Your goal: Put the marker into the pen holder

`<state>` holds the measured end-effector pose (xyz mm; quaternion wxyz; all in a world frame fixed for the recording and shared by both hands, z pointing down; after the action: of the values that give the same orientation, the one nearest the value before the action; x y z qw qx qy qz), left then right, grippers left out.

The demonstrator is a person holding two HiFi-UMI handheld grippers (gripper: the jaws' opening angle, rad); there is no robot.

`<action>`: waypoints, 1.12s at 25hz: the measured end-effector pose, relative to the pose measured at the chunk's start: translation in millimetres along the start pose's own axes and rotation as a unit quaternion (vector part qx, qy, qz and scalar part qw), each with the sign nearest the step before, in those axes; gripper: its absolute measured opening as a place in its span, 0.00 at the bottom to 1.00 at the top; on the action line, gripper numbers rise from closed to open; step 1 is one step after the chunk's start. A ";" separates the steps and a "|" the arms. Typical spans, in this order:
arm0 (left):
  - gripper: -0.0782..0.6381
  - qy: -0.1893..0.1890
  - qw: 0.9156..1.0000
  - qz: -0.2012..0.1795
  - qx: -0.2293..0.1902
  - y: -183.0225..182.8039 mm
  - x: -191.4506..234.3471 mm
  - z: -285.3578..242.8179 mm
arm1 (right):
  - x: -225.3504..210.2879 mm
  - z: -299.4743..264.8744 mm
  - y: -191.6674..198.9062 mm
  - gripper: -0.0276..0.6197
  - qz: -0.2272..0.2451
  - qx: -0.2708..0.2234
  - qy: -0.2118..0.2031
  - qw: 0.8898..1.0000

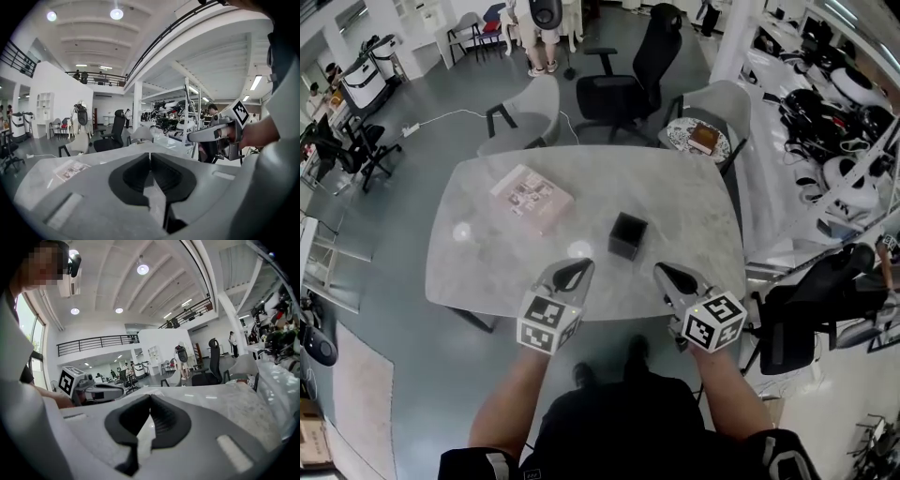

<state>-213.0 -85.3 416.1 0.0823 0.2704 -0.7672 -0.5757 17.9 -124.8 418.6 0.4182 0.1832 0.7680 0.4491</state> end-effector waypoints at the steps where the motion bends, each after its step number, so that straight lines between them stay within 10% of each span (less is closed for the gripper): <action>1: 0.14 -0.001 1.000 0.001 -0.005 4.9 3.9 14.1 | 13.3 -1.4 4.6 0.05 0.003 -0.002 0.003 1.000; 12: 0.13 -0.012 0.998 0.028 -0.048 19.8 21.0 104.8 | 91.2 11.4 24.1 0.05 0.020 -0.031 0.032 0.999; 28: 0.12 -0.076 0.995 0.042 -0.047 -10.4 22.8 91.6 | 90.3 26.7 -20.1 0.05 0.098 -0.049 0.008 0.994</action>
<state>-269.0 -22.1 372.6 0.0602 0.1886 -0.7545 -0.6258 -11.3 -61.8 351.9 0.3747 0.2336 0.7266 0.5264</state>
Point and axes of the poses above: the fingertips, and each gripper's own axes: z backward along the fingers, x to its left, y out of its underside, the point moved 8 cm from there along z, backward along the fingers, and after that the axes turned 12 degrees about -z, right-handed, at the moved point
